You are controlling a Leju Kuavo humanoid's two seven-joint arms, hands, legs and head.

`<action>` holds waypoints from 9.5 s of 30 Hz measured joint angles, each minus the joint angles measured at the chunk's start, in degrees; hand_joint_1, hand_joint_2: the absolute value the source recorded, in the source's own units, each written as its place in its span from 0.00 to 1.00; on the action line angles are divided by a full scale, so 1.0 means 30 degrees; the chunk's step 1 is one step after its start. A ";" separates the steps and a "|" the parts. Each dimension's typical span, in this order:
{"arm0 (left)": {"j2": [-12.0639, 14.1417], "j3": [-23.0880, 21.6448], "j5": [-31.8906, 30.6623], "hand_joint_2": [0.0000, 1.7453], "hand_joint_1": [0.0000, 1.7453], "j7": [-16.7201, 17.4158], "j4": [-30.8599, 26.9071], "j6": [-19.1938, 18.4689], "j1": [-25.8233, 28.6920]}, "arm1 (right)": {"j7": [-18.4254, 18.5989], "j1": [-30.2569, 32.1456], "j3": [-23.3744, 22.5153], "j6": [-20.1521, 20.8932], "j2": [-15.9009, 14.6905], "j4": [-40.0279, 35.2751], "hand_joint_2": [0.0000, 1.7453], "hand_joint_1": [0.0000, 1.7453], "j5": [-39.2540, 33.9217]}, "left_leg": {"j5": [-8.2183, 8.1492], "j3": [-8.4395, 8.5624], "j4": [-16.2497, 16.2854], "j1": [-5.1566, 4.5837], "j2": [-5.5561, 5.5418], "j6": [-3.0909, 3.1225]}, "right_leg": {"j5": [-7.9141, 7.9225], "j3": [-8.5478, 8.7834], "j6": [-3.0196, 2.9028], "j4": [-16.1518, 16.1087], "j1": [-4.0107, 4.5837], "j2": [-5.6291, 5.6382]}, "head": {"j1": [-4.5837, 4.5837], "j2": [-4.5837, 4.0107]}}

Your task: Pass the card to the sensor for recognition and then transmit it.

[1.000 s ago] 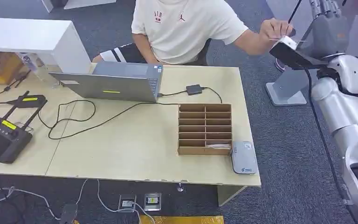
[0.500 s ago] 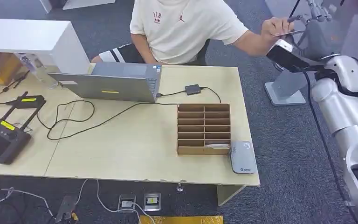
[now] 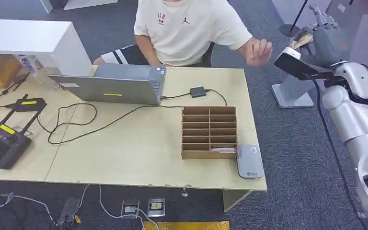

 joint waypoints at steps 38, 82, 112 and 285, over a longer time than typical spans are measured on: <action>0.0066 -0.0357 0.0145 0.00 0.00 0.0494 -0.0015 0.0036 0.0100 | 0.3526 1.0872 -0.0080 0.3410 -0.2463 -0.7466 1.00 1.00 -0.1253 | -0.0036 -0.0009 -0.0002 0.0046 -0.0005 -0.0026 | -0.0008 0.0013 -0.0002 -0.0041 0.0043 -0.0004 | 0.0015 0.0000; -0.0182 -0.0430 -0.0583 0.00 0.00 0.1195 -0.0211 0.0415 -0.0362 | 0.6477 1.6196 0.1086 0.3046 -0.2390 -1.1737 1.00 1.00 -0.2652 | -0.0038 -0.0003 -0.0007 0.0044 0.0034 -0.0030 | -0.0010 0.0005 -0.0005 -0.0040 0.0041 0.0040 | 0.0007 0.0000; -0.0692 -0.0350 -0.0743 0.00 0.00 -0.0635 -0.0197 0.1953 0.0008 | 0.3934 1.0233 -0.3061 0.1151 -0.2258 -1.1168 1.00 1.00 -0.4021 | -0.0016 -0.0004 -0.0004 0.0019 0.0062 -0.0021 | 0.0022 0.0002 -0.0003 -0.0026 0.0018 0.0073 | 0.0007 0.0000; -0.0940 0.1100 -0.3133 0.00 0.00 0.2179 -0.0401 0.0663 -0.0275 | 0.6317 1.3748 0.2462 0.5799 0.0576 -1.1861 1.00 1.00 0.0168 | -0.0030 -0.0013 -0.0007 0.0046 0.0047 -0.0039 | 0.0006 -0.0008 -0.0021 -0.0030 0.0042 0.0069 | 0.0007 0.0000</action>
